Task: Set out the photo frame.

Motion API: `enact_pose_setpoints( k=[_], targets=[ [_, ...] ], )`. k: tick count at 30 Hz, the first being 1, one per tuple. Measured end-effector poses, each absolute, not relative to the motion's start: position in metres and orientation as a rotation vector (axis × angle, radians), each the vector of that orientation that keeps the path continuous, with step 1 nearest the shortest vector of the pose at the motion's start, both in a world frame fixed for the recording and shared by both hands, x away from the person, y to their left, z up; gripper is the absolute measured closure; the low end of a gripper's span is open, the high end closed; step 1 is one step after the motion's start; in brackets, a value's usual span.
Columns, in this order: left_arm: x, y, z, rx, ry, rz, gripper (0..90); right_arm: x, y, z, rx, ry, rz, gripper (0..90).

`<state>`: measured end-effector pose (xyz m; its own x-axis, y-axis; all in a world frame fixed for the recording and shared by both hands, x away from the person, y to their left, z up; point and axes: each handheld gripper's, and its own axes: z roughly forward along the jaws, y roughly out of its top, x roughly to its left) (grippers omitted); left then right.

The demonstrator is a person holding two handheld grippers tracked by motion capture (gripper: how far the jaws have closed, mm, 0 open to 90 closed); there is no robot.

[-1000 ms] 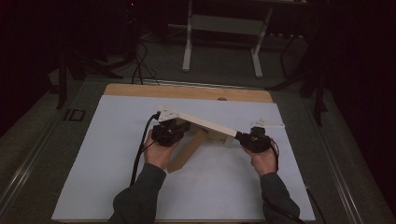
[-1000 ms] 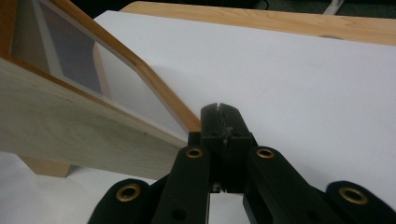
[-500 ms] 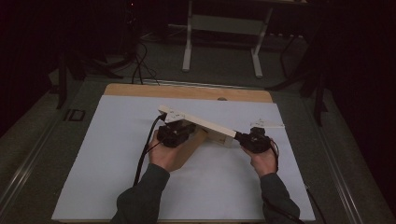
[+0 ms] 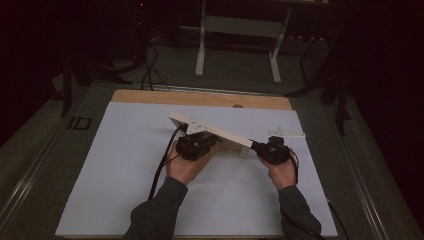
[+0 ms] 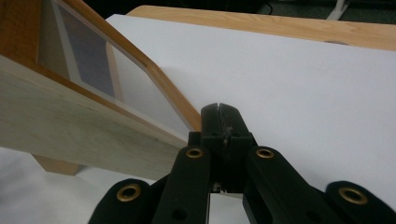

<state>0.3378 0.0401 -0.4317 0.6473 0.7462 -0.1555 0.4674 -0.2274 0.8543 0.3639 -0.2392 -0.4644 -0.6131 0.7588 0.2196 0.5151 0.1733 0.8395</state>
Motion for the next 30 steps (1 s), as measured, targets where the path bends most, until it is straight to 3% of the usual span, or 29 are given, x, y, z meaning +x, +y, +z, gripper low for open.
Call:
enact_pose_setpoints(
  k=[30],
  targets=[
    [0.3362, 0.0333, -0.4306, 1.899, 0.925, 0.357, 89.7, 0.3544, -0.2343, -0.4619, 1.186, 2.231, 1.451, 90.0]
  ],
)
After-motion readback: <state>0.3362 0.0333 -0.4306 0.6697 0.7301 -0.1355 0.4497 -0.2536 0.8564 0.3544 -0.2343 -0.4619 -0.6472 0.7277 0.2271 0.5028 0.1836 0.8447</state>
